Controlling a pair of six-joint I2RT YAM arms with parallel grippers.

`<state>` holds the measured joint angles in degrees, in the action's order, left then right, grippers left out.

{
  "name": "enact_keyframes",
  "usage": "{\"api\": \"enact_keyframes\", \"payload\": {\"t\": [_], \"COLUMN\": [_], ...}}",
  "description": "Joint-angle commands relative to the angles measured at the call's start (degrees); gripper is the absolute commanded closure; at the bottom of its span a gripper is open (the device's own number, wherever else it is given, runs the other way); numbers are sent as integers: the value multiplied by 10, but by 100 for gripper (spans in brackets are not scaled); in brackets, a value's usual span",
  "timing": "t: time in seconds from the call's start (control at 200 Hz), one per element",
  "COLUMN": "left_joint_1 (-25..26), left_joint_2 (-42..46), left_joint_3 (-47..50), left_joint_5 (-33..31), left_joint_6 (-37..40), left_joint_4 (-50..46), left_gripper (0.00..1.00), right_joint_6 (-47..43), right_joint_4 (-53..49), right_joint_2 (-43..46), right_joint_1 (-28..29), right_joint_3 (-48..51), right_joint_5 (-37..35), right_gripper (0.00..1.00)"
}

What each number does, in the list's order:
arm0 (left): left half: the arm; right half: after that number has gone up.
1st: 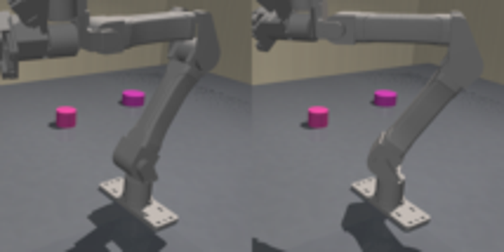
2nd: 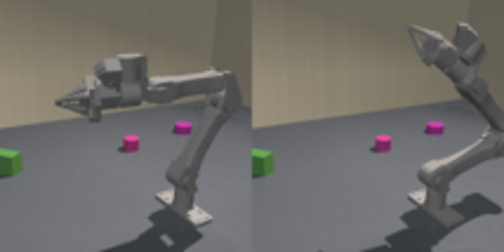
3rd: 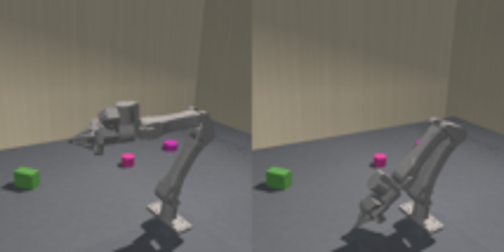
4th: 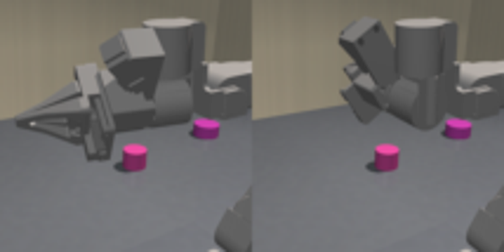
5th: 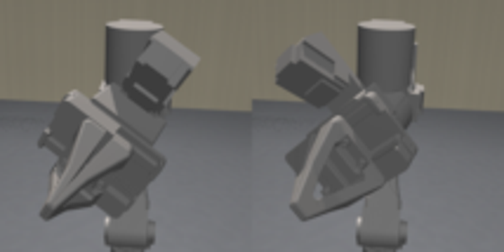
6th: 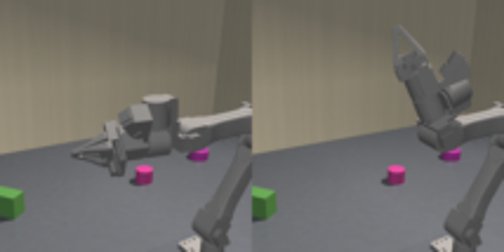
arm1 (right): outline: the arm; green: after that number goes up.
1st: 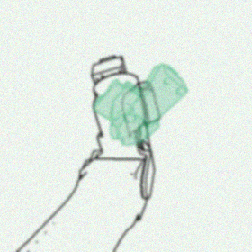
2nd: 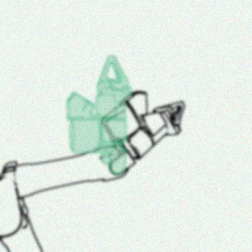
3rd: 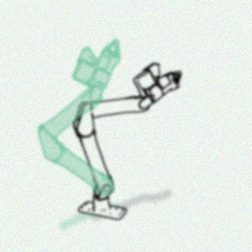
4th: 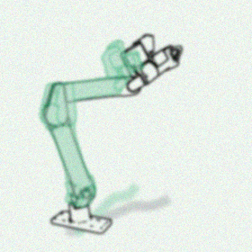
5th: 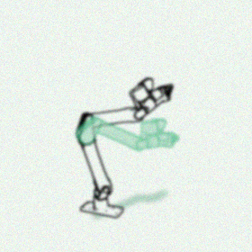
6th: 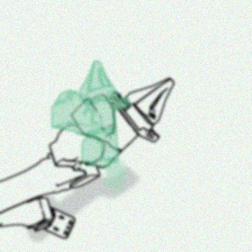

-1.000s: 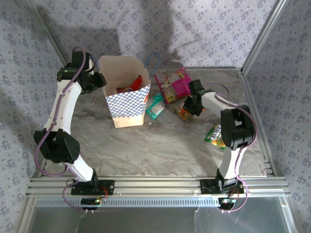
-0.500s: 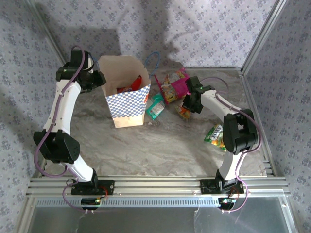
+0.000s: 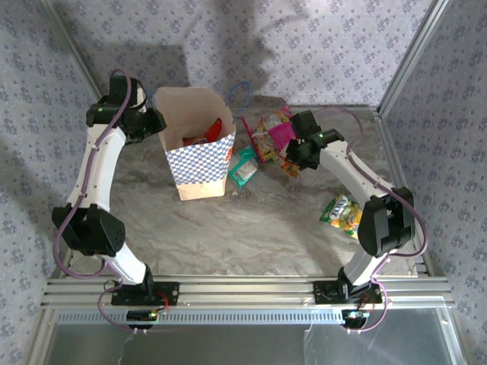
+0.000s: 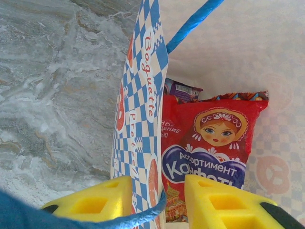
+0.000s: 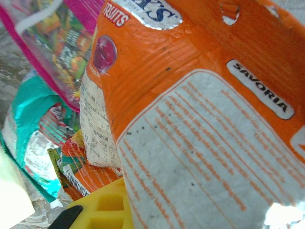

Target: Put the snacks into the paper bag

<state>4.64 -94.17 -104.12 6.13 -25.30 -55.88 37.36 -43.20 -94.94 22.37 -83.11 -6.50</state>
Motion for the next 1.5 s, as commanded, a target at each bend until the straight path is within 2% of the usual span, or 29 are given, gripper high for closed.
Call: {"api": "enact_keyframes", "payload": {"t": [0.0, 0.09, 0.295, 1.119, 1.494], "left_joint_1": [4, 4, 4, 5, 5], "left_joint_2": [7, 8, 8, 9, 14], "left_joint_3": [-8, -2, 2, 11, 14], "left_joint_5": [17, 24, 31, 35, 37], "left_joint_6": [-6, -5, -3, 4, 4], "left_joint_4": [-4, -3, -3, -15, -11], "left_gripper": [68, 75, 79, 88, 89], "right_joint_6": [-34, -41, -64, -150, -187], "right_joint_4": [-19, -24, -31, -62, -60], "right_joint_2": [41, 60, 100, 156, 158], "right_joint_1": [11, 17, 27, 94, 125], "right_joint_3": [-30, -32, -37, -123, -149], "right_joint_5": [-36, -48, -64, -125, -113], "right_gripper": [100, 100, 100, 100, 100]}}
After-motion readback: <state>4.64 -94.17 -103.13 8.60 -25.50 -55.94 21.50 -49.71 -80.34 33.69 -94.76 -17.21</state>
